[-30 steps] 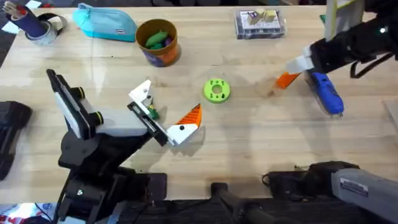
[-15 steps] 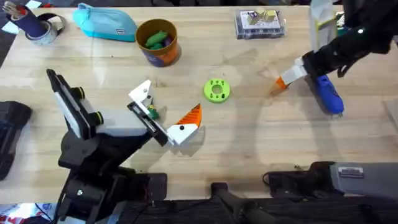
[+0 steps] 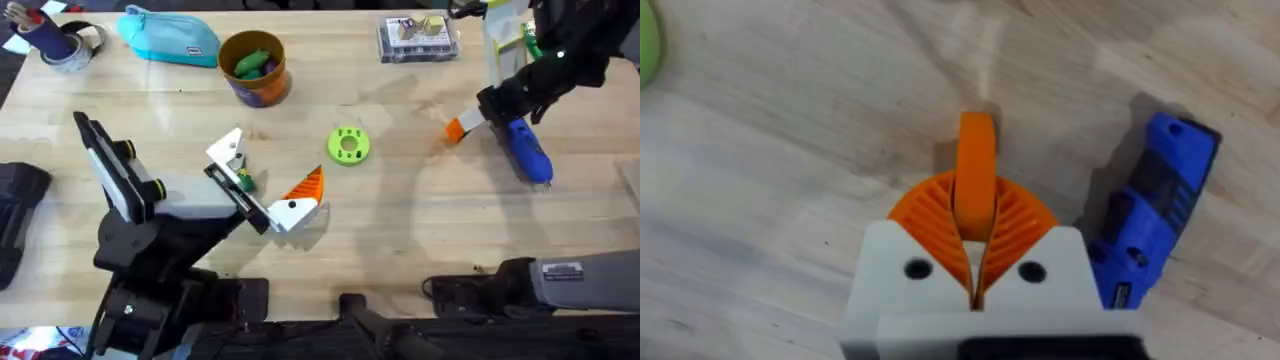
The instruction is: Pick up the gripper from the table and insert it into the empty holder that is missing its gripper. Then pick up a screw, insert it into the mounting hole, and use the screwdriver to tighten it. Finally, clean up the table by picking up the vegetable and placing it into the bucket.
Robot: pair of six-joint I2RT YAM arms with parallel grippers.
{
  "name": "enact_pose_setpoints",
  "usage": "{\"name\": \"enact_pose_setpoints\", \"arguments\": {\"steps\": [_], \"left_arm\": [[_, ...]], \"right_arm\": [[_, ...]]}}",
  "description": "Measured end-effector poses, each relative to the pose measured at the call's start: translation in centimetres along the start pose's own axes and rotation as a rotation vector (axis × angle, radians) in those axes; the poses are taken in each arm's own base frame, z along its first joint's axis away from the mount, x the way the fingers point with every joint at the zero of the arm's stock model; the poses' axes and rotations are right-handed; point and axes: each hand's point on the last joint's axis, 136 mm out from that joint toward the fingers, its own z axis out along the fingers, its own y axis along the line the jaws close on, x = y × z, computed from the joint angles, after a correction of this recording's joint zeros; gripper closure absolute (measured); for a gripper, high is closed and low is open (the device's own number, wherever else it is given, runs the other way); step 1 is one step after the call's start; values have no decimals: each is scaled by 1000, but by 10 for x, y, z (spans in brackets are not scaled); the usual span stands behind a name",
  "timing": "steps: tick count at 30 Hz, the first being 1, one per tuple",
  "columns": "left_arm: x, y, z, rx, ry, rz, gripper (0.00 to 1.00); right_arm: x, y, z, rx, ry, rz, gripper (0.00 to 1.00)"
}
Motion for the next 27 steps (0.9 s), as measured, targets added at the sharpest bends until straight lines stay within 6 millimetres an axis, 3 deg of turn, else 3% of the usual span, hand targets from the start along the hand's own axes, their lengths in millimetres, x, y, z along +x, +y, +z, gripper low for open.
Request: {"name": "enact_pose_setpoints", "arguments": {"steps": [3, 9, 12, 15, 20, 24, 25, 27], "left_arm": [[0, 1, 0, -3, 0, 0, 9], [0, 2, 0, -9, -1, 0, 9], [0, 2, 0, -9, -1, 0, 9], [0, 2, 0, -10, -1, 0, 9], [0, 2, 0, -10, -1, 0, 9], [0, 2, 0, -10, -1, 0, 9], [0, 2, 0, -10, -1, 0, 9], [0, 2, 0, -10, -1, 0, 9]], "right_arm": [[-3, -2, 0, 7, -11, 7, 985], [-5, -2, -6, 15, -30, 41, 988], [-12, 1, -27, 27, -105, 52, 990], [-23, 9, -60, 34, -233, 70, 990], [-39, 40, -110, -83, -441, 90, 991], [-51, 71, -119, -293, -501, 121, 991], [-58, 91, -121, -448, -505, 159, 991], [-61, 106, -120, -553, -491, 172, 991]]}}
